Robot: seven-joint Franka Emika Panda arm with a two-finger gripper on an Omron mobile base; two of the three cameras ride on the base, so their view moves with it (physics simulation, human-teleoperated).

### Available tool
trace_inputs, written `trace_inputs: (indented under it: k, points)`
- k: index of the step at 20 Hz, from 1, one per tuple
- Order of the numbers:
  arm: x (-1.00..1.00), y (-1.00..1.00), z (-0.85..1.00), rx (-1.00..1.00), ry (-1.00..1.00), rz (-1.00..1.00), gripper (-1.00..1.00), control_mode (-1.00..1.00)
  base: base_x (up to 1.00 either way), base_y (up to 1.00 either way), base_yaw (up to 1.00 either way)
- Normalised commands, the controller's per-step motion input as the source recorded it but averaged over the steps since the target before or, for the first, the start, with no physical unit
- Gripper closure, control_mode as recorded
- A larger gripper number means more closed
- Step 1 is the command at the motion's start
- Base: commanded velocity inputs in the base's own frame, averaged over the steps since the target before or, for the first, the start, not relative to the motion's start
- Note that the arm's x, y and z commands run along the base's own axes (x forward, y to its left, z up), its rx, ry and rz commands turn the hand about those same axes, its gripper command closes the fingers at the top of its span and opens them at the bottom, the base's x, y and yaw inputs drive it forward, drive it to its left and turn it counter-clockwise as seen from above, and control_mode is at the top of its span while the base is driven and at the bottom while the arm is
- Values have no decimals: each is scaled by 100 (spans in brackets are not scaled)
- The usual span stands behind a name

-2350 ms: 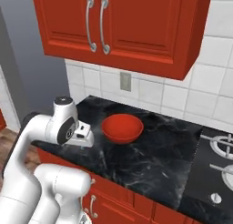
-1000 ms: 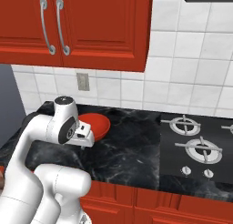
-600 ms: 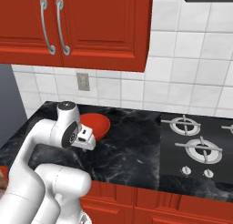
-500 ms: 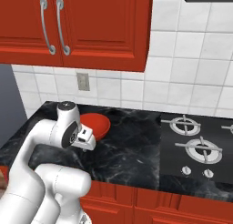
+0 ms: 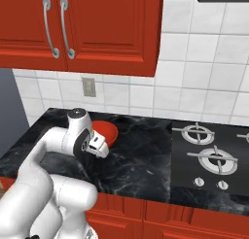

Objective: Pick the cup and bowl from the counter and place them on the counter next to the sink.

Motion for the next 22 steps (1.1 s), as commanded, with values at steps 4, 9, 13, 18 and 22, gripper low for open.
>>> trace_inputs:
  k: [4, 9, 13, 18, 22]
  points:
    - [100, -15, -6, 0, 0, -11, -100, -100, 0, 0, 0]
    - [86, -23, 0, 0, 1, -2, -100, -100, 0, 0, 0]
    - [38, -45, 0, 1, 5, 9, -100, -100, 0, 0, 0]
    - [38, -41, -6, 6, 4, 18, -100, -100, 0, 0, 0]
    - [40, -10, -3, 1, 4, 5, -100, -100, 0, 0, 0]
